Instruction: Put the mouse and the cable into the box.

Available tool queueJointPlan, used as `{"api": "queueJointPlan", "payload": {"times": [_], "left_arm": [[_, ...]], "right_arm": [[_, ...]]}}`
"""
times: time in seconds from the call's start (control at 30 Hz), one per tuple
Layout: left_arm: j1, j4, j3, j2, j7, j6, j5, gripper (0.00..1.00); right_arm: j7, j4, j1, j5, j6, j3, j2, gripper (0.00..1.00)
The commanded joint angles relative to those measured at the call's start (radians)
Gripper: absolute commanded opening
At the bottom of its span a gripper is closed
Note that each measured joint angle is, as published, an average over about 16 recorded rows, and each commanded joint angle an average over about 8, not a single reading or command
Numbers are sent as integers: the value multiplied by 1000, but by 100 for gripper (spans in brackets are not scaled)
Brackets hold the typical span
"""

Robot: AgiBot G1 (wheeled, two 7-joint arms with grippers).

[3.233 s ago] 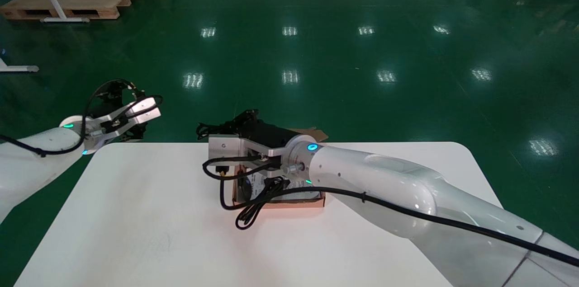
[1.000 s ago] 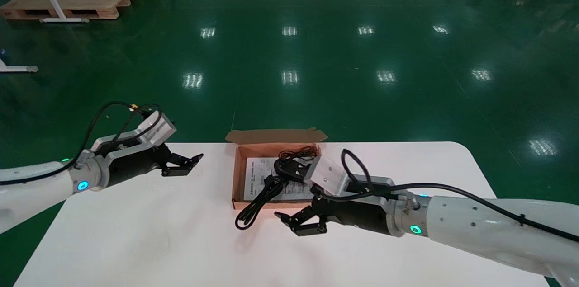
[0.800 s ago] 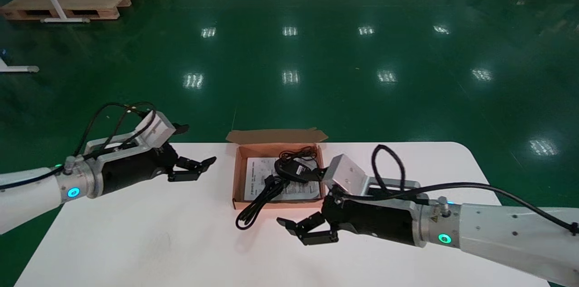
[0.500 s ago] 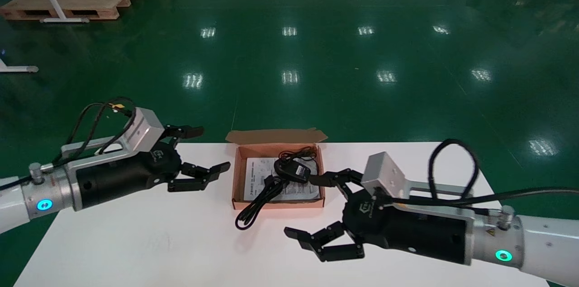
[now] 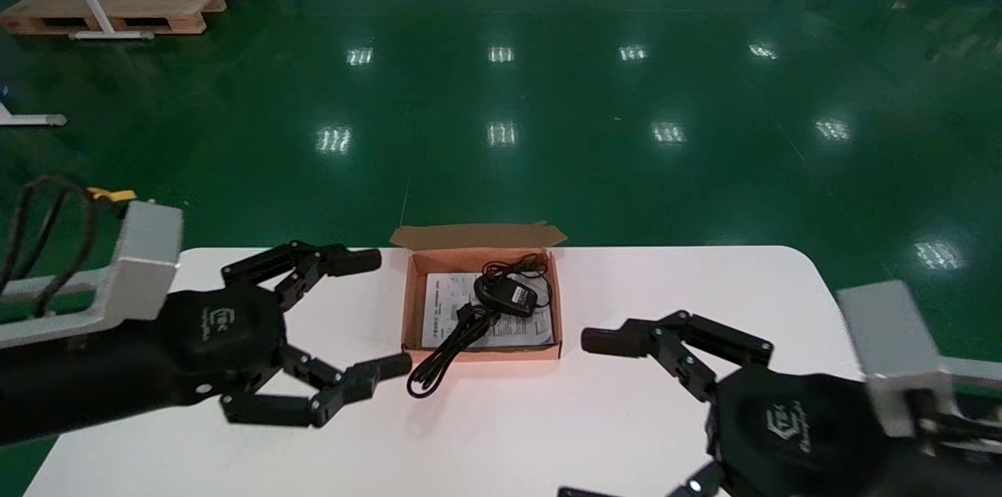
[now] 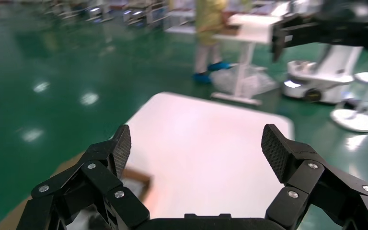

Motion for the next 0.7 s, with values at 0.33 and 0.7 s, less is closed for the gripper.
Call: {"api": "queueJointPlan", "payload": {"times": [0.33, 0.7], "left_arm": [[85, -163, -107, -86, -74, 208, -126, 100], [88, -166, -110, -89, -74, 213, -130, 100]], "right_arm": [[7, 33, -35, 71, -90, 71, 51, 100], [7, 33, -35, 69, -87, 68, 50, 100]]}}
